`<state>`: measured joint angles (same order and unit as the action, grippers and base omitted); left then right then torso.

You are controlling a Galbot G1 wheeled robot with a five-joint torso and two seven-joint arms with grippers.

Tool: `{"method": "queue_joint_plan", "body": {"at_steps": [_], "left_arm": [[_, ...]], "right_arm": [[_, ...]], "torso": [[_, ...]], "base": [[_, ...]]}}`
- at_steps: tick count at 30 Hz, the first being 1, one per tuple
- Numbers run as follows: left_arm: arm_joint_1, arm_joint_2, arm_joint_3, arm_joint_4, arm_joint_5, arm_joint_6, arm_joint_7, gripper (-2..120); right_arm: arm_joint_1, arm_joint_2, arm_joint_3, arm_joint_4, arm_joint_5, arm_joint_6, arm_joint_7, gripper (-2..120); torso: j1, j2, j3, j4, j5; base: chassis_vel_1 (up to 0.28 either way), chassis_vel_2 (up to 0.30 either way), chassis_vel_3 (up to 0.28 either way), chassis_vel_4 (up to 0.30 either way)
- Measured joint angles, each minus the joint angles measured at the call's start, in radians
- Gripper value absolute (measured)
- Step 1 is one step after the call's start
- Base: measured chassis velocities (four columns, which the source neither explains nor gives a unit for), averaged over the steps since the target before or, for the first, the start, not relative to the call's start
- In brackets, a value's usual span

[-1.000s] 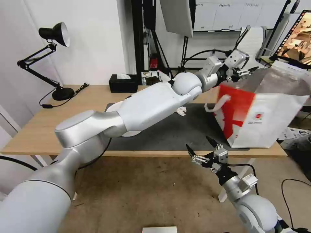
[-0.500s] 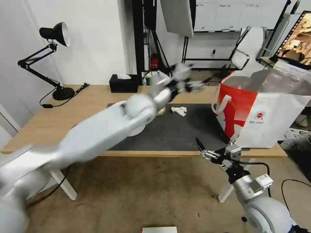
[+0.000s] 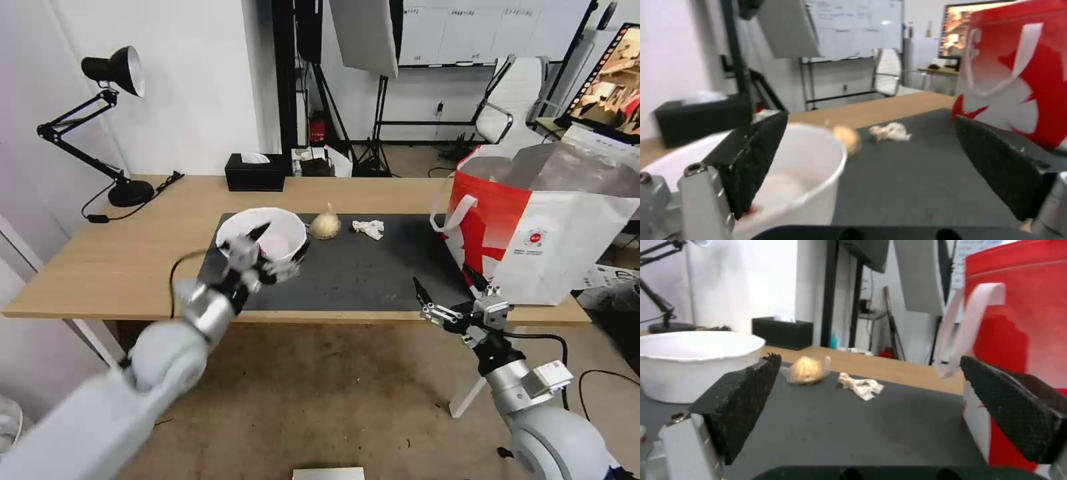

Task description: Pick up the trash from the table and place it into the takeout bag.

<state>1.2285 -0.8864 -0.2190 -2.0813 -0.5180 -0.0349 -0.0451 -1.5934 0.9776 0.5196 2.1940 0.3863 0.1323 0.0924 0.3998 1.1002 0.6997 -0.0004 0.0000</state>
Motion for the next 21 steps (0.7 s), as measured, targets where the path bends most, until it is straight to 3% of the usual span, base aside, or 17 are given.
{"method": "queue_joint_plan", "body": {"at_steps": [3, 5, 10, 21], "left_arm": [[0.065, -0.032, -0.028, -0.001, 0.042, -0.013, 0.012, 100], [0.182, -0.121, -0.085, 0.010, 0.125, -0.046, 0.026, 100], [0.250, -0.202, -0.122, 0.038, 0.208, -0.078, 0.044, 100], [0.265, -0.220, -0.132, 0.038, 0.217, -0.082, 0.045, 100]], "right_arm": [[-0.005, 0.014, -0.003, -0.011, -0.014, 0.008, 0.010, 100], [-0.025, 0.042, -0.015, -0.038, -0.050, 0.021, 0.040, 100], [-0.062, 0.076, -0.038, -0.070, -0.108, 0.025, 0.076, 100], [-0.074, 0.087, -0.052, -0.071, -0.112, 0.003, 0.087, 100]], "torso": [[0.000, 0.000, 0.000, 0.0003, 0.0001], [0.000, 0.000, 0.000, 0.0005, 0.0000], [0.000, 0.000, 0.000, 0.0001, 0.0001], [0.000, 0.000, 0.000, 0.0002, 0.0001]], "base": [[0.000, 0.000, 0.000, 0.000], [0.000, 0.000, 0.000, 0.000], [0.000, 0.000, 0.000, 0.000], [0.000, 0.000, 0.000, 0.000]]}}
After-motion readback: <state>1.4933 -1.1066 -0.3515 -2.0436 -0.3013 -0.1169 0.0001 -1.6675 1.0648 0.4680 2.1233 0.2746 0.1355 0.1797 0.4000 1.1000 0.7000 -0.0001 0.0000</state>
